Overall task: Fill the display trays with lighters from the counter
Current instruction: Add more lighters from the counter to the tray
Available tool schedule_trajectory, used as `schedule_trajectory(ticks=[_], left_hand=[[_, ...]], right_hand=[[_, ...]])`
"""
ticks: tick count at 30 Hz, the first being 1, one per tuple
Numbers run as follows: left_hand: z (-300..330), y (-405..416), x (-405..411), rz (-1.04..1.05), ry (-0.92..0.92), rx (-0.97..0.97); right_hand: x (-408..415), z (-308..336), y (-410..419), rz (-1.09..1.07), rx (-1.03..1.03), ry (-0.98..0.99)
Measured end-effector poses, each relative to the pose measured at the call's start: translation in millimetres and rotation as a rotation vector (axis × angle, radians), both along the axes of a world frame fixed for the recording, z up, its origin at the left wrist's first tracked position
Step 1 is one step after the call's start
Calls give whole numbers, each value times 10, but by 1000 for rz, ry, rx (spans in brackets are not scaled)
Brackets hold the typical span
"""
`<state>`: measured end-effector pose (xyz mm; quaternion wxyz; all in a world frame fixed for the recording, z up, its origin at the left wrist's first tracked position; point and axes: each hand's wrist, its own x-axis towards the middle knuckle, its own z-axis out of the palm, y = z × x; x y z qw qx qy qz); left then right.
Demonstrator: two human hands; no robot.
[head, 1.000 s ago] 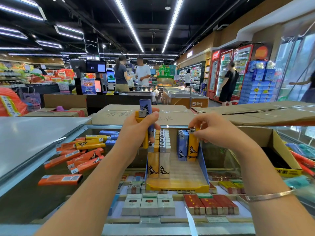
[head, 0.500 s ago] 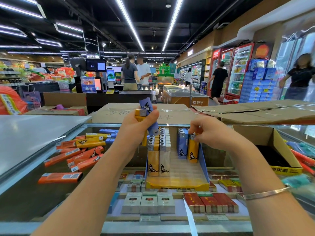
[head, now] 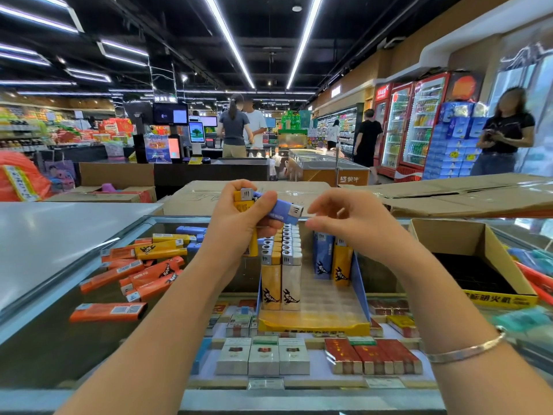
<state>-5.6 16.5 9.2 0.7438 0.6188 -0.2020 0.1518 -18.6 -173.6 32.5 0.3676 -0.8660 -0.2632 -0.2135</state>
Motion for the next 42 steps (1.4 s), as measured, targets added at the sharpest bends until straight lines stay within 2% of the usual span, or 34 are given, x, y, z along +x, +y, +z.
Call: schedule_trajectory(ticks=[4,9,13,16,18,22,26,30,34,42], left_hand=[[-9,-25,-8,-4,-21,8],[-9,-41,-31,-41,-6,42],[2,-26,-57,12,-17,133],[14,7,-30,83,1,108],[21,22,-17,95,44,64],[20,15,-9,-20,70,-16],[8,8,2,-82,85,-38],[7,-6,19,-31,90,-14],[0,-4,22,30,51,65],[-7,8,3,22,34,74]], right_hand=[[-63,-34,157,143,172,88],[-51,-58,176,150,280,87],[-29,-25,109,166,436,103],[-11,21,15,172,619,104],[-1,43,-44,145,670,84],[61,22,-112,-64,468,-14],[111,-52,-72,-131,189,-13],[123,-84,-33,-185,-70,-41],[135,-95,-43,-182,-146,-27],[189,-159,-39,-208,-315,41]])
